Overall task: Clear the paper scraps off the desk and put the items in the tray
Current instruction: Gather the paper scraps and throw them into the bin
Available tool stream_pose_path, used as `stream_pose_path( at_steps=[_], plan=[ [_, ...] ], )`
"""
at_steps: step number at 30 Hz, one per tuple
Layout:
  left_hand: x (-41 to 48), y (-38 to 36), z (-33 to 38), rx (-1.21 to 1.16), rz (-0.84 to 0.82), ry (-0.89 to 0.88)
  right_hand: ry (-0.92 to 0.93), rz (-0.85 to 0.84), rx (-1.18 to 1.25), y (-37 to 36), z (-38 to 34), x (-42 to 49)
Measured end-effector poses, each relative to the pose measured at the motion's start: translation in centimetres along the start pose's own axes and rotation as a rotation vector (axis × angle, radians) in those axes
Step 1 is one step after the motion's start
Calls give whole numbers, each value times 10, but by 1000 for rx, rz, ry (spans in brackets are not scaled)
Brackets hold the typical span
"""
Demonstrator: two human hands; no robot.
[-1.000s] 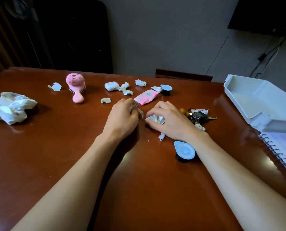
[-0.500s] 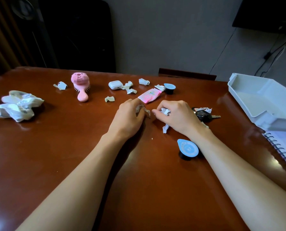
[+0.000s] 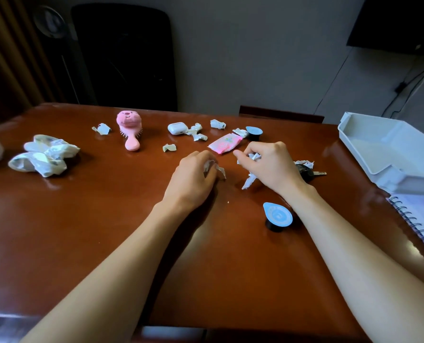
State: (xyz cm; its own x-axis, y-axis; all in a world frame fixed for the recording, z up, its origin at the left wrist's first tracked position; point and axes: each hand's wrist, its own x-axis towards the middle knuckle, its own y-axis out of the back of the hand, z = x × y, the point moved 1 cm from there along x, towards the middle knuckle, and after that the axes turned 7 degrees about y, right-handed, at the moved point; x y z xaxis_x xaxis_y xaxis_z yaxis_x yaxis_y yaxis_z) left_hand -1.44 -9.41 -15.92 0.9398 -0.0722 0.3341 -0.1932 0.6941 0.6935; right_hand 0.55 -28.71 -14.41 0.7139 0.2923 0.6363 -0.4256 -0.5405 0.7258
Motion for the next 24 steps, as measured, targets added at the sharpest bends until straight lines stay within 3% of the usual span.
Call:
stream_pose_path(
  at_steps=[11,24],
  plan=[
    [-36,36,6,42,-12,-51,47,53,34,31,-36,8],
    [-96,118,-7,161,95,-36,134,-38,180,28,-136,5]
  ],
)
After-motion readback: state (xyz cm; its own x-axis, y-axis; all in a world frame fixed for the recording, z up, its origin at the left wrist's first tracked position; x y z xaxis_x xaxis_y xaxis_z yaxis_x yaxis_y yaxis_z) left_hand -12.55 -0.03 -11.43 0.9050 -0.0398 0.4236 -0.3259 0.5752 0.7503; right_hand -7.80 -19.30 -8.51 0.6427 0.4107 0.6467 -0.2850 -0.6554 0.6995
